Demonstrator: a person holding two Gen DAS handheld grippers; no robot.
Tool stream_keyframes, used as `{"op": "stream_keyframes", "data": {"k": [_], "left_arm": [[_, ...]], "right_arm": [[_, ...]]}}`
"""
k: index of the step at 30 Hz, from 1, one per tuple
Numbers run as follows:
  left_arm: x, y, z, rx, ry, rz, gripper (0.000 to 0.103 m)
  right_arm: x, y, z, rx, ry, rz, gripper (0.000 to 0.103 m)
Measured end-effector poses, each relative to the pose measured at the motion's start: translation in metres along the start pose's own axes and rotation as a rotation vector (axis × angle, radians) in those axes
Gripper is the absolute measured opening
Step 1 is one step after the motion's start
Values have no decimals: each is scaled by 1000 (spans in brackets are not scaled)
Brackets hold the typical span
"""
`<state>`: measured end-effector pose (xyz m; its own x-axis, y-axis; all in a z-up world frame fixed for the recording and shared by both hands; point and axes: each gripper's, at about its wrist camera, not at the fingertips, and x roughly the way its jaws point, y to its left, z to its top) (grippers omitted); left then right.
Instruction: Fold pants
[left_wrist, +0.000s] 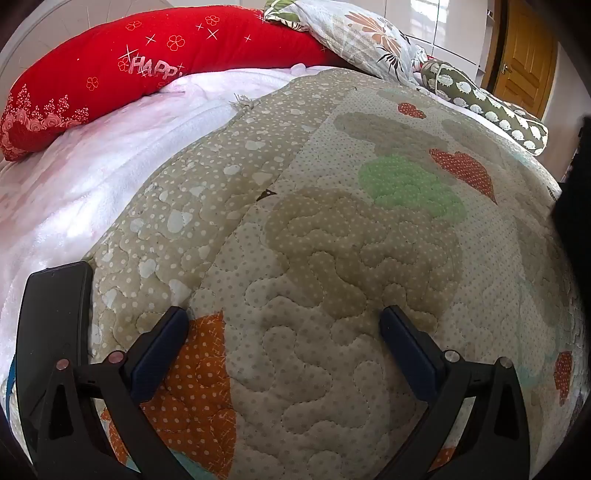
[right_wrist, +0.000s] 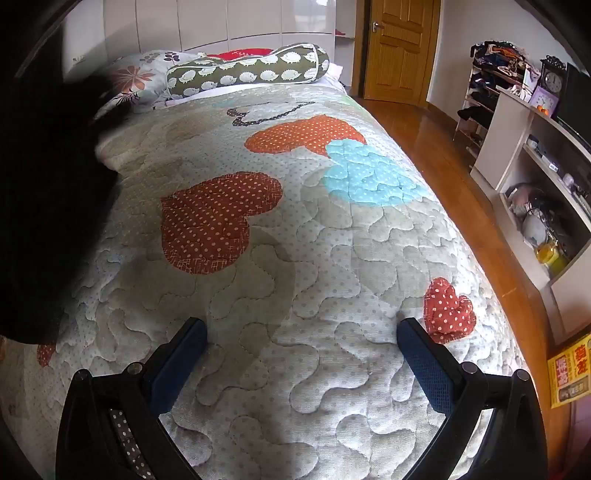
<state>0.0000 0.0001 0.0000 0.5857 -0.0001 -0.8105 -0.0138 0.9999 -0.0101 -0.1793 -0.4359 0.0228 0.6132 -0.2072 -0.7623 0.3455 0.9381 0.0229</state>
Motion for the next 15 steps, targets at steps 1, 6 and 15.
{"op": "stream_keyframes", "data": {"k": [1, 6, 15], "left_arm": [[0, 0, 0, 0, 0, 0, 103], [0, 0, 0, 0, 0, 0, 103], [0, -1, 0, 4, 2, 6, 103]], "right_arm": [[0, 2, -7, 0, -1, -1, 103], [11, -6, -14, -2, 0, -3, 103], [18, -4, -10, -3, 2, -4, 103]]}}
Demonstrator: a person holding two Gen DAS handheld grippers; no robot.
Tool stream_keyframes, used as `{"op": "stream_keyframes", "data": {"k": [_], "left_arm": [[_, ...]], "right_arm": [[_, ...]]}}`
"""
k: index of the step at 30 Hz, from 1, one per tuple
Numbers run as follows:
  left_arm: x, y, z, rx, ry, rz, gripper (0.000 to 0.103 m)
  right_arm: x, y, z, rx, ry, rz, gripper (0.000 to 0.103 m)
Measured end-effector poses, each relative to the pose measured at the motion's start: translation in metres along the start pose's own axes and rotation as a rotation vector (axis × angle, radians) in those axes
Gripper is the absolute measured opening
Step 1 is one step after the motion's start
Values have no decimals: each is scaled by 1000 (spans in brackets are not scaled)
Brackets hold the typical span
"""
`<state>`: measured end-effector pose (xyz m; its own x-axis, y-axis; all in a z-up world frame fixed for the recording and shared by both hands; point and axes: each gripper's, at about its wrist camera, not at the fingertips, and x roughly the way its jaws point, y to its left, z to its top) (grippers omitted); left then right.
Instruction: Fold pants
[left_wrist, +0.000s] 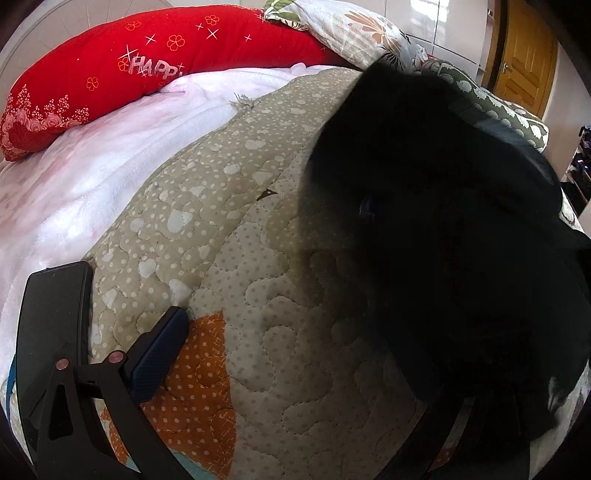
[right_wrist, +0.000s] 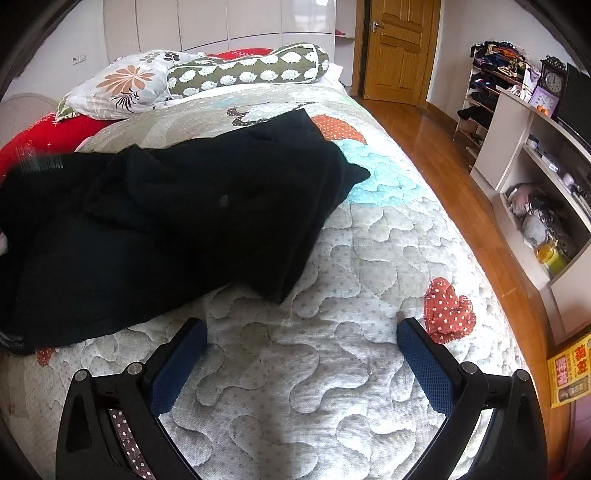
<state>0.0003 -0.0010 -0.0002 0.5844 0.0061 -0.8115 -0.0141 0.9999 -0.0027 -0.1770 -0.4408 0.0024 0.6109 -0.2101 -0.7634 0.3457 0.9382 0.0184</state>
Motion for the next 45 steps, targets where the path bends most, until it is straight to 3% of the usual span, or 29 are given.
{"op": "stream_keyframes", "data": {"k": [15, 21, 24, 27, 28, 30, 32, 39, 45], "left_arm": [[1, -2, -2, 9, 5, 12, 103], [-14, 4, -1, 32, 92, 9, 103], [-44, 13, -5, -17, 53, 13, 103], [-81, 18, -12, -32, -55, -37, 103], [-92, 18, -18, -37, -130, -52, 103], [-104, 17, -21, -40, -159, -69, 103], [-108, 12, -21, -25, -158, -68, 103], [-104, 0, -18, -31, -115, -85, 103], [-109, -14, -23, 9, -113, -63, 103]], "right_arm": [[-1, 1, -1, -1, 0, -1, 103], [11, -6, 2, 2, -5, -4, 103], [14, -10, -1, 2, -5, -3, 103], [13, -7, -1, -1, -3, -17, 103], [17, -10, 0, -5, -2, -25, 103], [15, -8, 1, 3, 10, -32, 103], [9, -8, 2, 24, 24, 2, 103], [-34, 10, -7, -37, -72, 144, 103], [-34, 23, -11, -25, -62, 230, 103]]}}
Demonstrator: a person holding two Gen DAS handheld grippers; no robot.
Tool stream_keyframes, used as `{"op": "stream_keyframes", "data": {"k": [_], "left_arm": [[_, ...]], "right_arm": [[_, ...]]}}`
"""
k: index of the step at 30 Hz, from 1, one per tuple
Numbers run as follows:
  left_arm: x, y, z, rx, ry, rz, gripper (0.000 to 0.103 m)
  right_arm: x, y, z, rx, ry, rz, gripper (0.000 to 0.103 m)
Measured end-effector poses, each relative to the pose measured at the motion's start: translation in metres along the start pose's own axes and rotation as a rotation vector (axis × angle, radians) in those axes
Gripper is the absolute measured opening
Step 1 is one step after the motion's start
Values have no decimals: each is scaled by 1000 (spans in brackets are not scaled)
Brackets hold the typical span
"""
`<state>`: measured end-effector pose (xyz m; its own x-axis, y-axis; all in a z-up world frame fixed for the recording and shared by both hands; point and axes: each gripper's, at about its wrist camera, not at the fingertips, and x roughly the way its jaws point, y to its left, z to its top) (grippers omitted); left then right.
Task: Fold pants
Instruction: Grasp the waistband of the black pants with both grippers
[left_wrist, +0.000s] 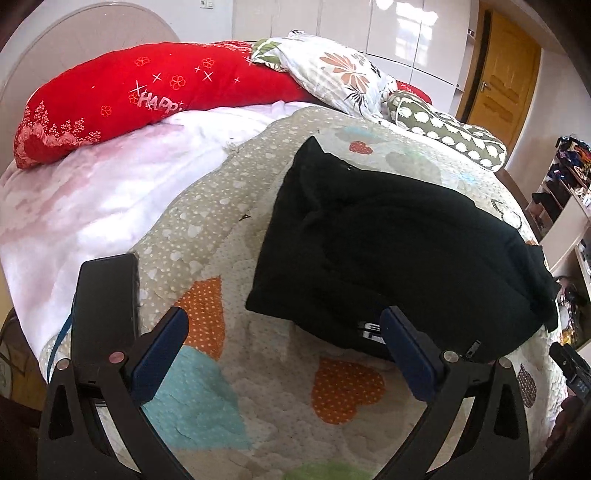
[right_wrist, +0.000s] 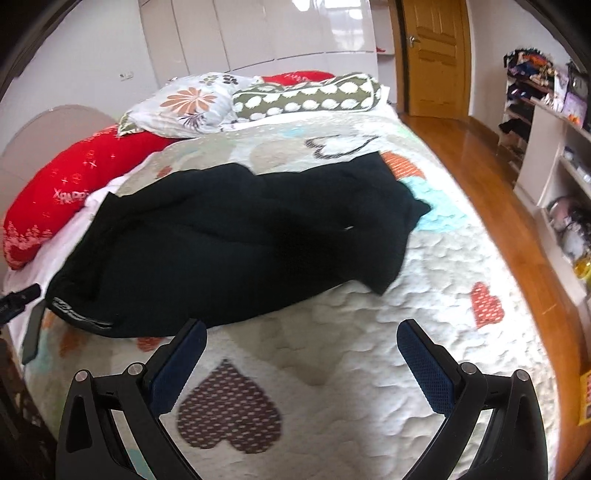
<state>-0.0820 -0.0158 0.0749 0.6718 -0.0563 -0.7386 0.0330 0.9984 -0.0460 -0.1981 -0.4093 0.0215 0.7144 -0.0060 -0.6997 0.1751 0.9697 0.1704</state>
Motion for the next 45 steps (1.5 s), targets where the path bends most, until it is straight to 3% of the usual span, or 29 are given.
{"op": "stream_keyframes", "data": {"k": [5, 8, 17, 24, 31, 34, 36, 37, 38, 39, 40, 43, 45], "left_arm": [[-1, -6, -2, 22, -9, 23, 103], [2, -4, 0, -16, 31, -10, 103], [17, -7, -5, -36, 60, -12, 103], [30, -1, -16, -125, 76, -64, 103], [53, -11, -2, -165, 107, -115, 103], [65, -13, 5, -172, 116, -113, 103], [72, -11, 8, -188, 125, -135, 96], [75, -11, 9, -200, 139, -158, 75], [78, -11, 10, -202, 158, -175, 46], [81, -13, 10, -195, 181, -199, 35], [81, -17, 9, -184, 194, -217, 24], [68, -24, 9, -134, 162, -201, 17], [55, -21, 10, -136, 151, -231, 13]], "right_arm": [[8, 5, 6, 8, 10, 29, 103], [12, 7, 5, 3, 12, 29, 103], [29, 7, 4, 16, 32, 53, 103], [41, -3, 7, 59, 51, 76, 103], [57, -6, 19, 72, 34, 88, 102], [64, -4, 27, 90, 10, 94, 88], [67, -6, 32, 106, -14, 86, 49], [67, -9, 34, 121, -27, 76, 39], [68, -13, 36, 141, -33, 88, 17], [68, -18, 37, 165, -34, 106, 6], [67, -21, 37, 184, -29, 119, 6], [56, -26, 34, 198, -34, 155, 5], [42, -24, 31, 172, -45, 170, 4]]}}
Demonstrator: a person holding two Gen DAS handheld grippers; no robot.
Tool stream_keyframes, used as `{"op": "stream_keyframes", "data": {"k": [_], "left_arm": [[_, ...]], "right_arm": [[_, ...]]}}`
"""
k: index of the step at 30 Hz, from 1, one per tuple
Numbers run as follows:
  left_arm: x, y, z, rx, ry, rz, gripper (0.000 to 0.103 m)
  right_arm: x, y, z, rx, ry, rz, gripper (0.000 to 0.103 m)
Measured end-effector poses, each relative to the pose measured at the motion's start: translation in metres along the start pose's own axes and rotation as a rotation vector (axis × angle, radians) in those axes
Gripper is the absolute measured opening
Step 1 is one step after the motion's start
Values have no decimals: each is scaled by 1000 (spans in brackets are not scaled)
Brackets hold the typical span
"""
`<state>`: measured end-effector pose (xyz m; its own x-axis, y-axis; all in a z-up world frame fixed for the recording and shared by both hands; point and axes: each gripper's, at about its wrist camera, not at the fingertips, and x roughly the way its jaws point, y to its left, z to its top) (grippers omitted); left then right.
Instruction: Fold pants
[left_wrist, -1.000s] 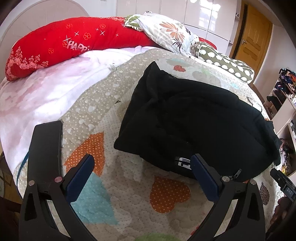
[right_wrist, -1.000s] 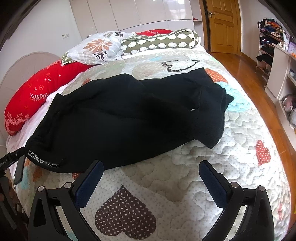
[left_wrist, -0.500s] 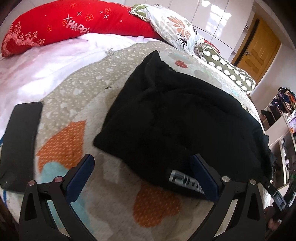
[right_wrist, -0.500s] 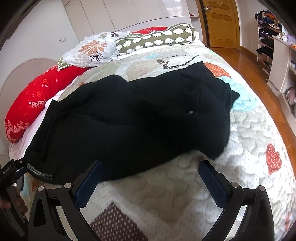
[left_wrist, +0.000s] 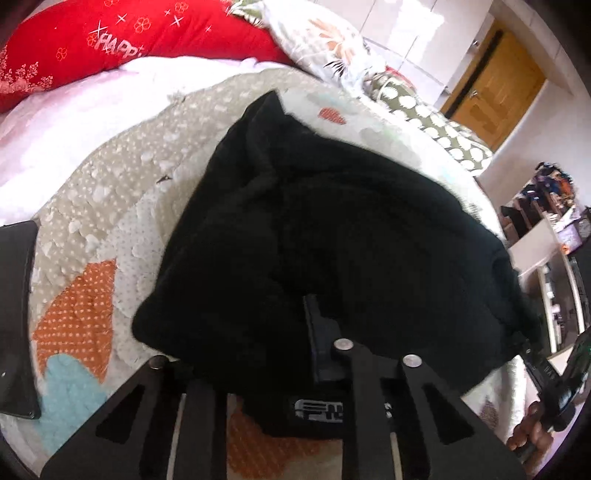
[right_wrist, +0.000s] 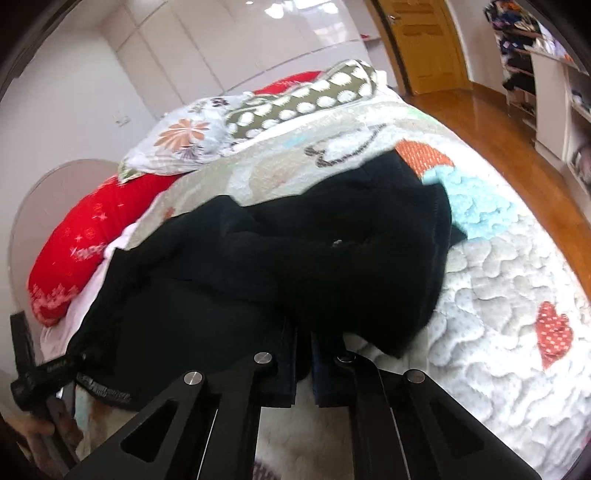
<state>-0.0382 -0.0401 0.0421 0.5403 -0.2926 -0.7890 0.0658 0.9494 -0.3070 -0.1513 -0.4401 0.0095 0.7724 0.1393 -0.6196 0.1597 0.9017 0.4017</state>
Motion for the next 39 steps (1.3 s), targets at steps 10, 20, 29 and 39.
{"op": "stream_keyframes", "data": {"k": [10, 20, 29, 39], "left_arm": [[-41, 29, -24, 62, 19, 25, 13], [-22, 36, -34, 36, 51, 86, 13], [-24, 33, -31, 51, 53, 110, 19], [-25, 36, -33, 53, 43, 155, 32]], "right_arm": [[-60, 25, -50, -137, 85, 51, 9], [-118, 49, -50, -336, 1, -13, 80], [-13, 54, -34, -543, 186, -149, 4], [25, 64, 97, -543, -90, -303, 12]]}}
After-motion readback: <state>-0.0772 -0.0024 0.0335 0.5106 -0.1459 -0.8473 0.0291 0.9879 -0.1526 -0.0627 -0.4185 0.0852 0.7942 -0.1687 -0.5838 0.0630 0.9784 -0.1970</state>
